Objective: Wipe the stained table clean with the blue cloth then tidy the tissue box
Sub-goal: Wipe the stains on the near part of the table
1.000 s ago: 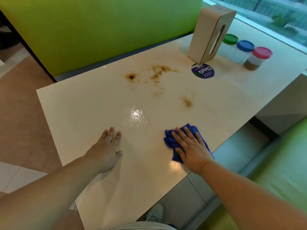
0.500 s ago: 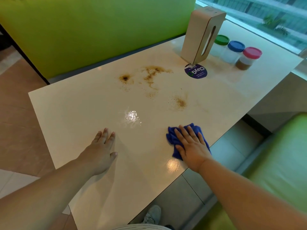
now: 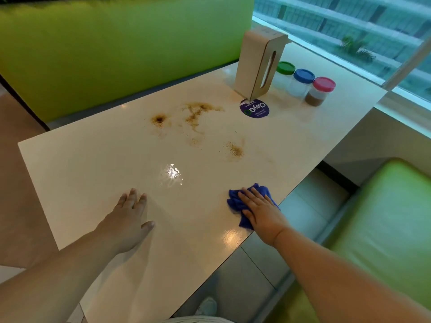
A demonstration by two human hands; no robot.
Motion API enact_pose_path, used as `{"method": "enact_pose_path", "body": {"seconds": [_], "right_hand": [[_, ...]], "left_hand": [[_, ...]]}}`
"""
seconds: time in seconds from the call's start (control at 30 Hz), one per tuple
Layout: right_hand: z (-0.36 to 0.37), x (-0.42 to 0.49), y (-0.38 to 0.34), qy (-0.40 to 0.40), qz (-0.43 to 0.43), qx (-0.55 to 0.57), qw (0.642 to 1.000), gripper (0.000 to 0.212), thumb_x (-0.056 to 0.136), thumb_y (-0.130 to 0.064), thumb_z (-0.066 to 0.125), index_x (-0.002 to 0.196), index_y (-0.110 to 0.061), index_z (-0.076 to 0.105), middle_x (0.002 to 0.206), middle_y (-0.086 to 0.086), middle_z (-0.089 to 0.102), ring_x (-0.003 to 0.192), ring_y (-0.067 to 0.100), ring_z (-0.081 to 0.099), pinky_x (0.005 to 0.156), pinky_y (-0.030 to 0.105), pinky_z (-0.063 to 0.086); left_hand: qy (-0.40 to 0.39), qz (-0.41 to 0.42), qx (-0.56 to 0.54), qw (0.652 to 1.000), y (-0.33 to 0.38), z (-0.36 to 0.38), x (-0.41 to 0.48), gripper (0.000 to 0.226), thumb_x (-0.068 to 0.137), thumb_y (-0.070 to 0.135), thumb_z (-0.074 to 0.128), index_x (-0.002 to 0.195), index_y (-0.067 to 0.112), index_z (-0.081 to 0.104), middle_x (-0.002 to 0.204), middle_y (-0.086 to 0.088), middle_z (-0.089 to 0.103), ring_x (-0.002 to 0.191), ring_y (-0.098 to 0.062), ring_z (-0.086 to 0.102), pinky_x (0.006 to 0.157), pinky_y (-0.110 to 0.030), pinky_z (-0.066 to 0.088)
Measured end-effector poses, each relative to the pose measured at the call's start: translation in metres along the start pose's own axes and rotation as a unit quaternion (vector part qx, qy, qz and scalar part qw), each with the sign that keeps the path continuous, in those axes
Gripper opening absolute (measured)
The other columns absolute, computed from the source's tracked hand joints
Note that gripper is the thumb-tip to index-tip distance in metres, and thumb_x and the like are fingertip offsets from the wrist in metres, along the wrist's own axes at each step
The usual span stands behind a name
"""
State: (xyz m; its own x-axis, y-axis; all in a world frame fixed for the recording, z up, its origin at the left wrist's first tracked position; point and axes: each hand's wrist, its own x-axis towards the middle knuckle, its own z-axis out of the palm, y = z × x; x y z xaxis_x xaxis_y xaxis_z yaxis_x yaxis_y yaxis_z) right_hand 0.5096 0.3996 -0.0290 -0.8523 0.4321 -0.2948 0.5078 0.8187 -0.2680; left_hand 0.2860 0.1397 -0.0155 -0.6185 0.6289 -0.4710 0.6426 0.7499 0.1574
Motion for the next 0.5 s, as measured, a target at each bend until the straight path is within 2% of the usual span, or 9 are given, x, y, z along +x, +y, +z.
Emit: {"method": "enact_pose_path", "body": {"seconds": [0.1, 0.17, 0.3, 0.4, 0.5], "right_hand": [[-0.008, 0.002, -0.016, 0.097, 0.084, 0.173, 0.977, 0.049, 0.101, -0.038, 0.028, 0.149, -0.026, 0.028, 0.153, -0.006, 0.031, 0.139, 0.016, 0.03, 0.11, 0.024, 0.021], [-0.009, -0.002, -0.025, 0.163, 0.128, 0.239, 0.949, 0.045, 0.102, -0.029, 0.035, 0.147, -0.025, 0.032, 0.148, -0.002, 0.04, 0.129, 0.019, 0.043, 0.104, 0.027, 0.032], [-0.011, -0.011, -0.028, 0.206, 0.165, 0.269, 0.926, 0.044, 0.102, -0.026, 0.037, 0.146, -0.022, 0.035, 0.148, -0.002, 0.04, 0.13, 0.018, 0.042, 0.102, 0.02, 0.029], [-0.019, -0.013, -0.02, 0.245, 0.19, 0.283, 0.908, 0.043, 0.102, -0.025, 0.039, 0.144, -0.021, 0.038, 0.147, -0.001, 0.042, 0.13, 0.017, 0.042, 0.098, 0.017, 0.028], [-0.035, -0.007, -0.001, 0.296, 0.206, 0.277, 0.891, 0.042, 0.102, -0.024, 0.039, 0.144, -0.019, 0.039, 0.145, 0.002, 0.045, 0.129, 0.02, 0.044, 0.101, 0.023, 0.032]], "left_hand": [[-0.003, 0.013, 0.009, 1.0, -0.003, -0.007, 0.003, 0.075, 0.094, 0.054, 0.034, 0.151, 0.017, 0.001, 0.159, -0.008, -0.009, 0.147, -0.025, -0.002, 0.117, -0.036, 0.017], [0.003, 0.027, 0.017, 0.999, -0.006, -0.012, 0.006, 0.073, 0.094, 0.054, 0.034, 0.151, 0.018, 0.006, 0.159, -0.008, -0.003, 0.146, -0.023, 0.006, 0.116, -0.033, 0.021], [-0.001, 0.047, 0.014, 0.999, -0.015, -0.02, 0.005, 0.07, 0.093, 0.056, 0.034, 0.15, 0.022, 0.012, 0.159, -0.004, 0.001, 0.143, -0.02, 0.02, 0.11, -0.03, 0.03], [0.0, 0.053, -0.004, 0.999, -0.021, -0.021, 0.004, 0.069, 0.092, 0.056, 0.038, 0.149, 0.026, 0.016, 0.159, 0.002, 0.002, 0.143, -0.017, 0.019, 0.11, -0.031, 0.031], [0.03, 0.042, -0.016, 0.999, -0.019, -0.025, 0.005, 0.063, 0.091, 0.054, 0.042, 0.146, 0.027, 0.028, 0.155, 0.004, 0.017, 0.14, -0.016, 0.024, 0.107, -0.031, 0.034]]}}
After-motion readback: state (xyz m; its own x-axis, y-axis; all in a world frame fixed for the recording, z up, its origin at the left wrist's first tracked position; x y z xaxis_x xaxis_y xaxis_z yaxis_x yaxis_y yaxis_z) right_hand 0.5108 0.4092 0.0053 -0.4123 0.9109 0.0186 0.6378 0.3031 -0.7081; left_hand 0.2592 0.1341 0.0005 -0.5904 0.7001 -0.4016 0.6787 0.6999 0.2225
